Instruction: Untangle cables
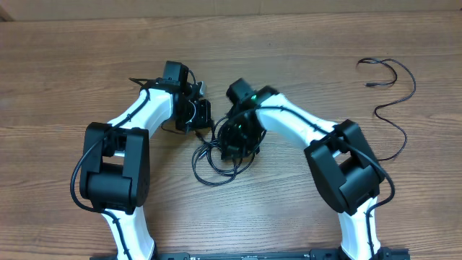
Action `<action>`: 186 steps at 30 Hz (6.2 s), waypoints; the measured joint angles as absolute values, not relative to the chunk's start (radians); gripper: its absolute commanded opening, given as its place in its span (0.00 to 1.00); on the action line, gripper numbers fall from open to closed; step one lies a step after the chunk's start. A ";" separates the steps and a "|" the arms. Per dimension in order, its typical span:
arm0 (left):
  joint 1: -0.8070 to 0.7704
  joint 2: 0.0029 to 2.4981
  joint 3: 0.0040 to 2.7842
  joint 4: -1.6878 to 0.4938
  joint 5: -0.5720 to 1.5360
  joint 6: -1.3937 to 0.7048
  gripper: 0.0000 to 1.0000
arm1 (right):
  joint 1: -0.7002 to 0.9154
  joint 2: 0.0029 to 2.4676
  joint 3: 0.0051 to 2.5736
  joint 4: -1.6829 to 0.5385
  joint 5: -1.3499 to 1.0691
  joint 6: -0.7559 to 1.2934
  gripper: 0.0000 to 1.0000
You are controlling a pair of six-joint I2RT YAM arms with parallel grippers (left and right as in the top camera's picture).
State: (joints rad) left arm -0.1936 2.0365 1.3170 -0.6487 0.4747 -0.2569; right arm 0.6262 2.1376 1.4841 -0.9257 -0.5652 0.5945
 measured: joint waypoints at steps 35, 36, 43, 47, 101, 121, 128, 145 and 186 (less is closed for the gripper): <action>-0.184 2.037 1.378 -0.868 0.482 -0.147 0.04 | 0.513 2.134 1.427 -0.673 -0.495 0.496 0.17; -0.183 2.037 1.393 -0.866 0.487 -0.147 0.04 | 0.505 2.135 1.427 -0.673 -0.506 0.487 0.19; -0.188 2.037 1.429 -0.820 0.500 -0.167 0.04 | 0.461 2.135 1.427 -0.674 -0.574 0.452 0.28; -0.205 2.037 1.427 -0.811 0.489 -0.185 0.04 | 0.459 2.135 1.427 -0.674 -0.615 0.448 0.30; -0.273 2.036 1.387 -0.893 0.426 -0.102 0.04 | 0.480 2.139 1.427 -0.656 -0.516 0.444 0.23; -0.259 2.036 1.374 -0.907 0.601 0.142 0.04 | 0.429 2.154 1.423 -0.648 -0.768 0.383 0.24; -0.260 2.037 1.368 -0.914 0.656 0.238 0.04 | 0.406 2.154 1.424 -0.647 -0.855 0.392 0.27; -0.260 2.038 1.362 -0.913 0.701 0.273 0.04 | 0.415 2.154 1.423 -0.668 -0.854 0.442 0.04; -0.262 2.045 1.362 -0.856 0.707 0.299 0.10 | 0.336 2.154 1.423 -0.697 -0.806 0.383 0.33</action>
State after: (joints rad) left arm -0.2623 2.0449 1.3617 -0.8558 0.7071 0.2993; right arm 0.3355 2.1536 1.4235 -0.6971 -0.8059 0.3832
